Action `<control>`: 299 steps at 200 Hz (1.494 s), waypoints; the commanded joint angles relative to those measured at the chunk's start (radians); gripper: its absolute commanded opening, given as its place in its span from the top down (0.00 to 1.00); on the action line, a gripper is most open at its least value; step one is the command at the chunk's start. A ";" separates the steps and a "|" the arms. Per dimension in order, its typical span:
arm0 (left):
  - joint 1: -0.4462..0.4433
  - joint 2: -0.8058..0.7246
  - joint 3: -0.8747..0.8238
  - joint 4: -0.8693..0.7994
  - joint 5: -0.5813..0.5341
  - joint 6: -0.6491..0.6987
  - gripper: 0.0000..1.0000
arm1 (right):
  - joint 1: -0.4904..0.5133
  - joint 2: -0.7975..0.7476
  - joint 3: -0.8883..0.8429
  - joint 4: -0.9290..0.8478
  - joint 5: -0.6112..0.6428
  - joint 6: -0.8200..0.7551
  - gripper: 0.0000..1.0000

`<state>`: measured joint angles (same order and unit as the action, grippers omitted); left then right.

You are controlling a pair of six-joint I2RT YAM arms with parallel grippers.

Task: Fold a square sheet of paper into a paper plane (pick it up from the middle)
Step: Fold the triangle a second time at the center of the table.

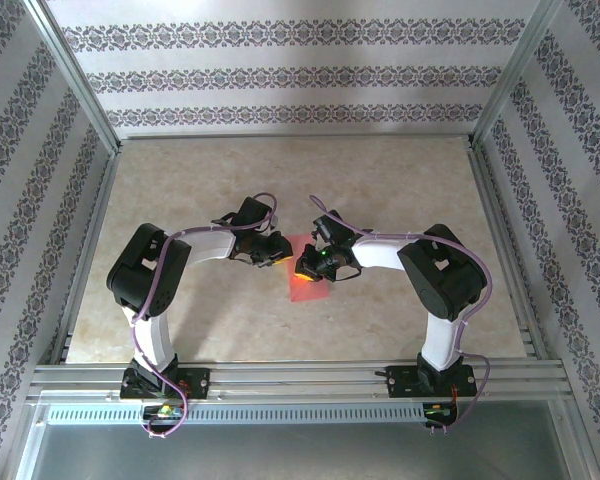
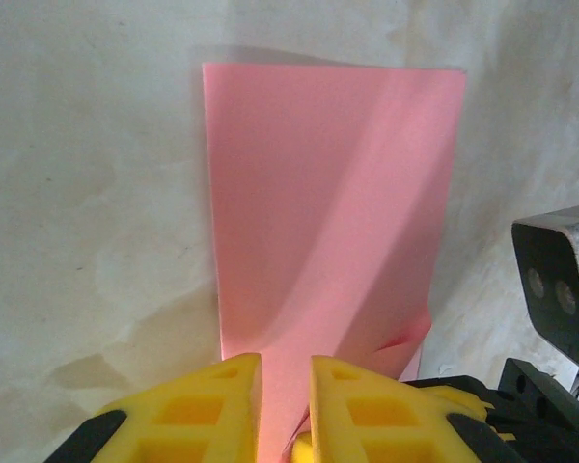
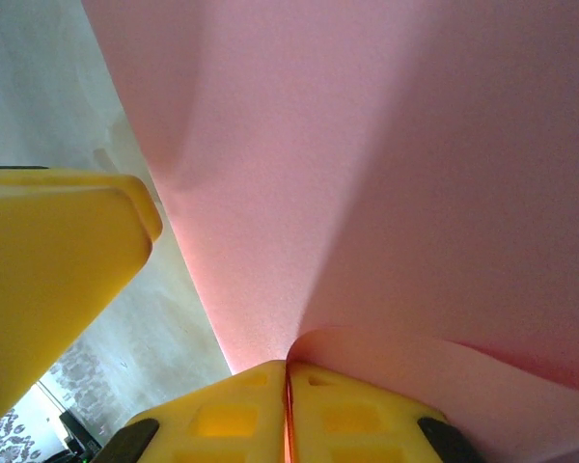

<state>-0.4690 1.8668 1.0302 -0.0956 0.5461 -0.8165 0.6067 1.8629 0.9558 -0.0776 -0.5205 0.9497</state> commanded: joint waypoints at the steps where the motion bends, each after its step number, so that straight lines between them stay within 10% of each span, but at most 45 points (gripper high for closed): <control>1: 0.009 -0.061 -0.020 0.000 -0.010 -0.004 0.79 | 0.009 0.033 0.009 -0.051 0.025 -0.007 0.86; 114: 0.088 -0.230 -0.166 0.052 -0.130 -0.114 0.79 | 0.008 0.031 0.001 -0.041 0.022 -0.016 0.55; 299: -0.115 -0.108 -0.104 0.024 -0.080 -0.070 0.91 | 0.010 0.046 0.009 -0.143 0.097 -0.060 0.95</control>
<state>-0.5648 1.7298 0.8825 -0.0185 0.5026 -0.9188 0.6071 1.8683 0.9775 -0.1181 -0.5045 0.9077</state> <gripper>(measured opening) 0.107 0.060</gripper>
